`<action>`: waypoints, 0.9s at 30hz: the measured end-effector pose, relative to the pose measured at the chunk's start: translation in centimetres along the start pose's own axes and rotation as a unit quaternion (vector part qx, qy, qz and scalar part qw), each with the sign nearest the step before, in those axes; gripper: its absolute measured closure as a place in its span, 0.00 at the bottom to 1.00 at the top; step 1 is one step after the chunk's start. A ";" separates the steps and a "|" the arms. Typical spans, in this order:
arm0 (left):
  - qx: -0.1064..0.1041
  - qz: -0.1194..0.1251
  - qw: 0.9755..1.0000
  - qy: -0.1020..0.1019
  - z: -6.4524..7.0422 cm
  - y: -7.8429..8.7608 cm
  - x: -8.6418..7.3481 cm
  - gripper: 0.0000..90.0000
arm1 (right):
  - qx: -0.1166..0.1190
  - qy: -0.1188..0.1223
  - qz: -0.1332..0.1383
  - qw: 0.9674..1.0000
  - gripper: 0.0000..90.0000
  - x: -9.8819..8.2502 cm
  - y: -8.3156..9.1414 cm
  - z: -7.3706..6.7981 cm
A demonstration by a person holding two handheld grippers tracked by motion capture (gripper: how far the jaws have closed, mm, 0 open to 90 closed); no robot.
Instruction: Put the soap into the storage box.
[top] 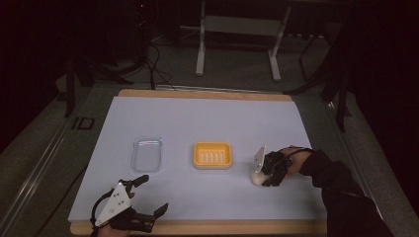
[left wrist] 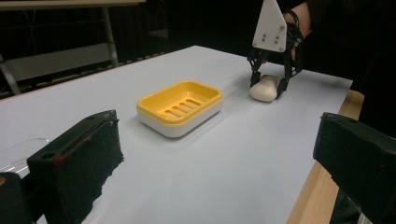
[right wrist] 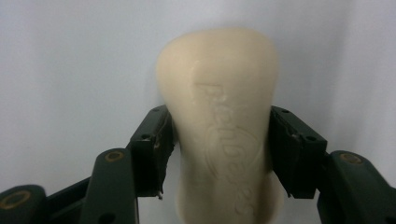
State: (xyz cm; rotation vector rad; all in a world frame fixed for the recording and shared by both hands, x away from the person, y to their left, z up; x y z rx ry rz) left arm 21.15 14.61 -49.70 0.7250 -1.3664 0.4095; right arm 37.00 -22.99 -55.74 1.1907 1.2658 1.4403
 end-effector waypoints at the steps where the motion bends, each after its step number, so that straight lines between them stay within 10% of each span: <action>1: -0.001 0.001 1.000 0.001 0.0 0.1 0.0 0.01 | 0.002 0.000 -0.002 1.000 0.50 0.0 0.0 0.0; 27: -0.004 -0.004 1.000 -0.007 0.3 0.0 -0.1 0.01 | 0.008 -0.039 0.012 0.999 0.55 0.6 2.8 0.7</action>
Point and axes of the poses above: each handheld gripper's, and its own axes: y roughly backward along the jaws, x roughly out of its top, z roughly to its right, the point moved 6 cm from there along -y, roughly forward along the jaws, and after that the axes turned 2 degrees about y, right-handed, at the moved point
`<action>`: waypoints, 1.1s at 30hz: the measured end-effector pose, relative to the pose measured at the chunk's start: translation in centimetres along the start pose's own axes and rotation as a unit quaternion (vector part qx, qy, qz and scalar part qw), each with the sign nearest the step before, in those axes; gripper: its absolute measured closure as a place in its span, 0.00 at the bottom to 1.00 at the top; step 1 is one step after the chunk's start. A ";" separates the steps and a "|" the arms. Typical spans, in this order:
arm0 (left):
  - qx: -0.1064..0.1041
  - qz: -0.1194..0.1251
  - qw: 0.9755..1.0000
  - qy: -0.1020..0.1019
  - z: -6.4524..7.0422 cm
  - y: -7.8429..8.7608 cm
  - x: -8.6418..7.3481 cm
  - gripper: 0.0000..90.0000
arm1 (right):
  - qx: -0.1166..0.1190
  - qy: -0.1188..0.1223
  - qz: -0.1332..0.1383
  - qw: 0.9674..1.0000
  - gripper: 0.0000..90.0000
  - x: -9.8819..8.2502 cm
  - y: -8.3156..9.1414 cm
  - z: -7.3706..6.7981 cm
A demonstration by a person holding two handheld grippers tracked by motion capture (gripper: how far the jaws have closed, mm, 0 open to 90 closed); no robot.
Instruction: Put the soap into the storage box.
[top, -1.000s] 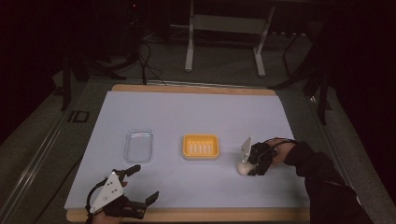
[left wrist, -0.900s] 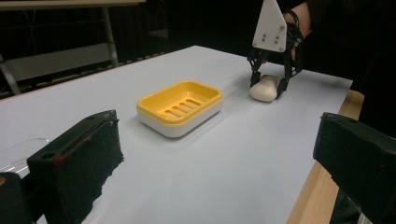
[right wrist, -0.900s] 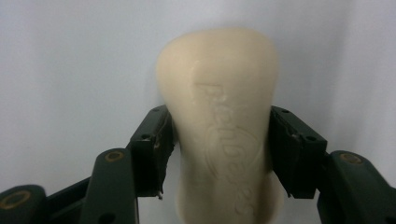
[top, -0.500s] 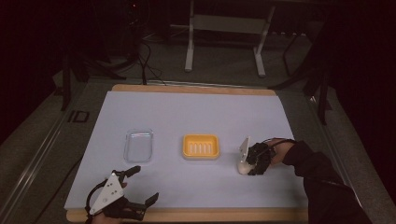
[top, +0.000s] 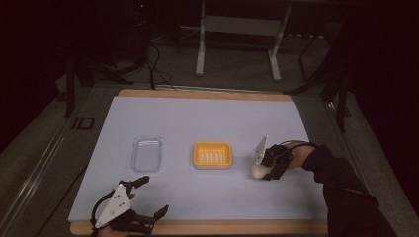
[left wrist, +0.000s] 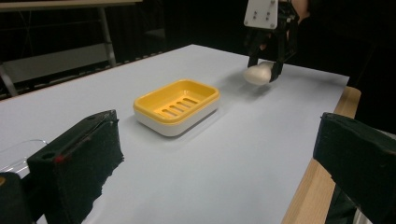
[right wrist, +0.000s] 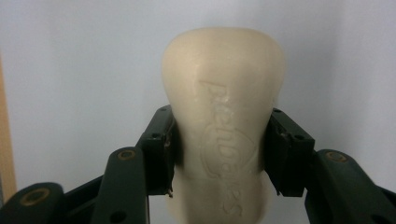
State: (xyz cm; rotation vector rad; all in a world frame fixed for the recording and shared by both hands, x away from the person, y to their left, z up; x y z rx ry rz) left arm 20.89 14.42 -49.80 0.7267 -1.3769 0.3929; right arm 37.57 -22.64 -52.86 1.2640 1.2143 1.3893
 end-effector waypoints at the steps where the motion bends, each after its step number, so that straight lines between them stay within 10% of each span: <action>1: -0.001 0.000 1.000 0.000 0.0 0.0 0.0 0.01 | -0.001 0.001 0.003 1.000 0.55 0.1 0.2 0.0; 33: -0.006 0.007 1.000 -0.008 0.4 0.3 0.1 0.01 | -0.023 0.029 -0.008 0.999 0.55 6.1 4.2 1.7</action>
Point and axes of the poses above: each handheld gripper's, and its own axes: y roughly backward along the jaws, x roughly out of its top, z roughly to its right, the point moved 6 cm from there along -y, roughly forward along the jaws, and after that the axes turned 2 degrees about y, right-handed, at the moved point
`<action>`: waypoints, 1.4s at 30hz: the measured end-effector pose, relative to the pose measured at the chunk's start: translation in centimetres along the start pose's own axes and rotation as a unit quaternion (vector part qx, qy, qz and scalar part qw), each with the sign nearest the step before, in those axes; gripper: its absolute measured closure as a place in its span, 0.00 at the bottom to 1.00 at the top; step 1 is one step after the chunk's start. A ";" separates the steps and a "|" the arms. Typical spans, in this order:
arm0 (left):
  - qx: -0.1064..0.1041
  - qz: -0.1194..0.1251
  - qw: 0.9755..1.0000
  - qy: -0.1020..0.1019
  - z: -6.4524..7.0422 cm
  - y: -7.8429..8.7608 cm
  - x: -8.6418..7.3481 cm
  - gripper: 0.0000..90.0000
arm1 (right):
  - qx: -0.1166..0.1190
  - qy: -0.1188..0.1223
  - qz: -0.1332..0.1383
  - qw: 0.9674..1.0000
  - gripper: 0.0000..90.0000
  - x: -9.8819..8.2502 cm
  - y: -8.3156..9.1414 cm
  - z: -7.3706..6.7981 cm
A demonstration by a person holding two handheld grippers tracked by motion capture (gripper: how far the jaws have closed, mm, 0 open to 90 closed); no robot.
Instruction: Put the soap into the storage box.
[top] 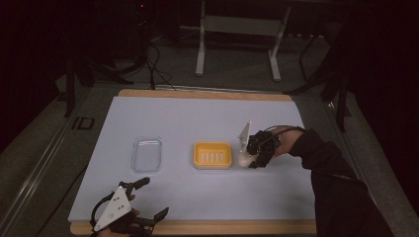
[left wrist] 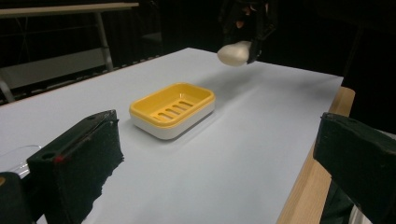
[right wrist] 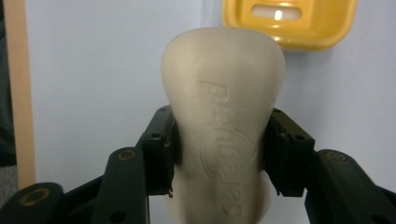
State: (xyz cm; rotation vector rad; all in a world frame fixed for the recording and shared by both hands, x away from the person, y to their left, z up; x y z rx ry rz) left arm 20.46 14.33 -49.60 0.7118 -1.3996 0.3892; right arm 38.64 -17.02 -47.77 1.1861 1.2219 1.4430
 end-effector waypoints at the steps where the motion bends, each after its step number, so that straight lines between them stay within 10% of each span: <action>1: 0.000 0.000 1.000 0.000 0.0 0.0 0.0 0.01 | -0.001 0.002 -0.002 1.000 0.55 0.3 0.1 0.2; 42: -0.005 0.004 1.000 -0.002 0.1 0.2 0.1 0.01 | -0.040 0.046 0.089 0.994 0.55 9.0 1.2 2.5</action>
Point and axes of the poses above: each handheld gripper's, and its own axes: y roughly backward along the jaws, x roughly out of its top, z roughly to its right, the point moved 6 cm from there along -y, roughly forward along the jaws, and after that the axes turned 2 degrees about y, right-handed, at the moved point
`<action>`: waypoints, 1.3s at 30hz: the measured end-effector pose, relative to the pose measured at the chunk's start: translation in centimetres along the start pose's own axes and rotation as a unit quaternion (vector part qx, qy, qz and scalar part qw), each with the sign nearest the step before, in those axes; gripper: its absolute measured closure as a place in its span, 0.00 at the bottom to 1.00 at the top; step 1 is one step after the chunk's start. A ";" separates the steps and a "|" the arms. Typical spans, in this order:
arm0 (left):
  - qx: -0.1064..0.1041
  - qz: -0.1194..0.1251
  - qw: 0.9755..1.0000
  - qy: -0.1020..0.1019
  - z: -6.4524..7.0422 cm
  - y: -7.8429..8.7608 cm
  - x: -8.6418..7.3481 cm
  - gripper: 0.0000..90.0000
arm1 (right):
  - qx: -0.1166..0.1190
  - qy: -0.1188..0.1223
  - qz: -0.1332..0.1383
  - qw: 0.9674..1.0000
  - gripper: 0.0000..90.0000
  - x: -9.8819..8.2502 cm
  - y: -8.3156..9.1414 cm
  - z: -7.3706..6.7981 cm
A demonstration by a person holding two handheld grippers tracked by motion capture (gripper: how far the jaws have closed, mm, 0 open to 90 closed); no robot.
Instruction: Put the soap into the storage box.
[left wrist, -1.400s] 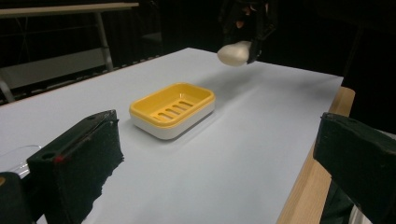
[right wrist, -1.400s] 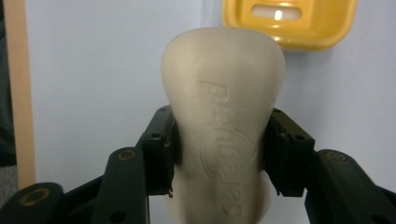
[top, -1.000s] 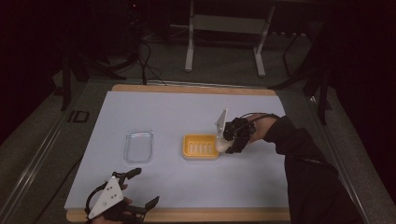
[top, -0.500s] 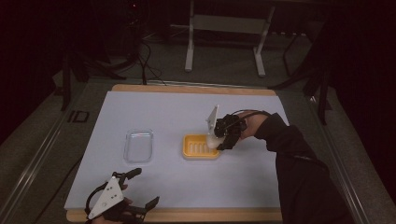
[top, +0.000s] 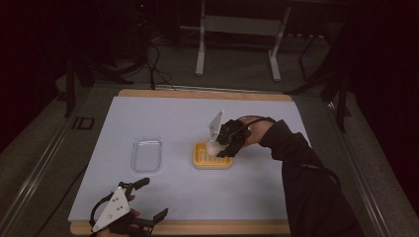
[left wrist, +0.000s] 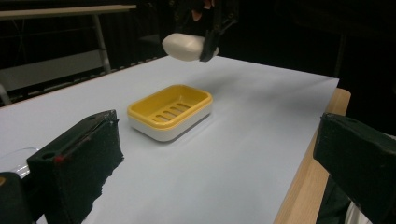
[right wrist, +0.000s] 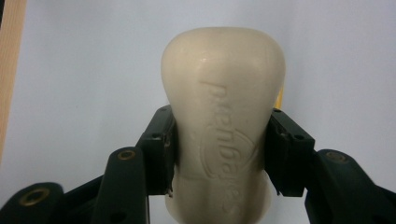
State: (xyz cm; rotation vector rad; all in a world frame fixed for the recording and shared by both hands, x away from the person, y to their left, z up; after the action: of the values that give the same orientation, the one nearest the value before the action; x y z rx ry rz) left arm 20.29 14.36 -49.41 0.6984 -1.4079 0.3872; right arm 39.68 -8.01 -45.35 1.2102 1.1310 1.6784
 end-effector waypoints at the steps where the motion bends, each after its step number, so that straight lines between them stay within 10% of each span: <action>1: -0.001 0.000 1.000 -0.001 0.0 0.0 0.0 0.01 | -0.002 0.002 0.004 1.000 0.55 0.1 0.0 0.0; 25: -0.003 0.003 1.000 -0.004 0.1 0.1 0.1 0.01 | 0.007 -0.019 0.091 0.996 0.55 0.0 -2.7 1.0; 39: -0.005 0.004 1.000 -0.004 0.1 0.2 0.1 0.01 | 0.016 -0.032 0.052 0.998 0.55 -1.6 -6.3 1.7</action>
State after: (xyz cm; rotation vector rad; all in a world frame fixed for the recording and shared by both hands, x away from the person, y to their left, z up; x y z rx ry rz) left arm 20.07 14.39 -49.27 0.6863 -1.4198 0.3844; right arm 42.22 -7.16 -51.54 1.3540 1.0766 1.6909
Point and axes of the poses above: each handheld gripper's, and its own axes: y roughly backward along the jaws, x roughly out of its top, z roughly to its right, the point moved 6 cm from there along -y, roughly forward along the jaws, and after that the axes turned 2 degrees about y, right-handed, at the moved point
